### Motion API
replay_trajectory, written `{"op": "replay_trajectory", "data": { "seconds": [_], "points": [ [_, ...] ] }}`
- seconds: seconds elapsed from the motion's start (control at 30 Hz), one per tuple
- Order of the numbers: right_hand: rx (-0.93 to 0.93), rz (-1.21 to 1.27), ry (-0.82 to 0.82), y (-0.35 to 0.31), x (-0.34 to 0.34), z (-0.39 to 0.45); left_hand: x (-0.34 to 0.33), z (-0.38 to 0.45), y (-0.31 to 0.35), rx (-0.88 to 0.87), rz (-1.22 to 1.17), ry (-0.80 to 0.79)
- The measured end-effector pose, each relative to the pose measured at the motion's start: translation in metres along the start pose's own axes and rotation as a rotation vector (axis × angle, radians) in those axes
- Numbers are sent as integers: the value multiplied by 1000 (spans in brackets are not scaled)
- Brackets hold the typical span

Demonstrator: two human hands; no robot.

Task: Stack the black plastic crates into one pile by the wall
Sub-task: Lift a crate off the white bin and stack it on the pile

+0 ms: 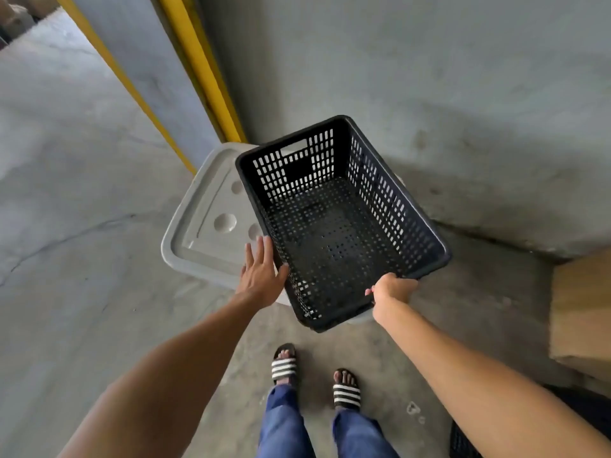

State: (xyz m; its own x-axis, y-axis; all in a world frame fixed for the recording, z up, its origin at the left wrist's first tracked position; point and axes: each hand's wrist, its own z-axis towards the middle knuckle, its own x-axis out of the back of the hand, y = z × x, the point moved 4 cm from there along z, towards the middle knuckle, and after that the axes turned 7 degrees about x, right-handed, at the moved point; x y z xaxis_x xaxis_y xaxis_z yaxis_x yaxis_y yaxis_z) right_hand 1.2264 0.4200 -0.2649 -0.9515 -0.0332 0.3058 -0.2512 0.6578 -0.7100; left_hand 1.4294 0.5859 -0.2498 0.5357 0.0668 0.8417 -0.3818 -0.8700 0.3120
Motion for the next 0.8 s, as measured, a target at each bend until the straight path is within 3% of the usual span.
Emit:
{"op": "replay_trajectory", "data": {
  "seconds": [0.43,0.53,0.8],
  "points": [
    [162,-224,216,-22,21,30,65,191,28,-82,265,85],
    [184,-153,196,-23,19,29,57,200,42,-48,368,58],
    [187,-148,175,-26,24,39,57,197,88,136,244,81]
  ]
}}
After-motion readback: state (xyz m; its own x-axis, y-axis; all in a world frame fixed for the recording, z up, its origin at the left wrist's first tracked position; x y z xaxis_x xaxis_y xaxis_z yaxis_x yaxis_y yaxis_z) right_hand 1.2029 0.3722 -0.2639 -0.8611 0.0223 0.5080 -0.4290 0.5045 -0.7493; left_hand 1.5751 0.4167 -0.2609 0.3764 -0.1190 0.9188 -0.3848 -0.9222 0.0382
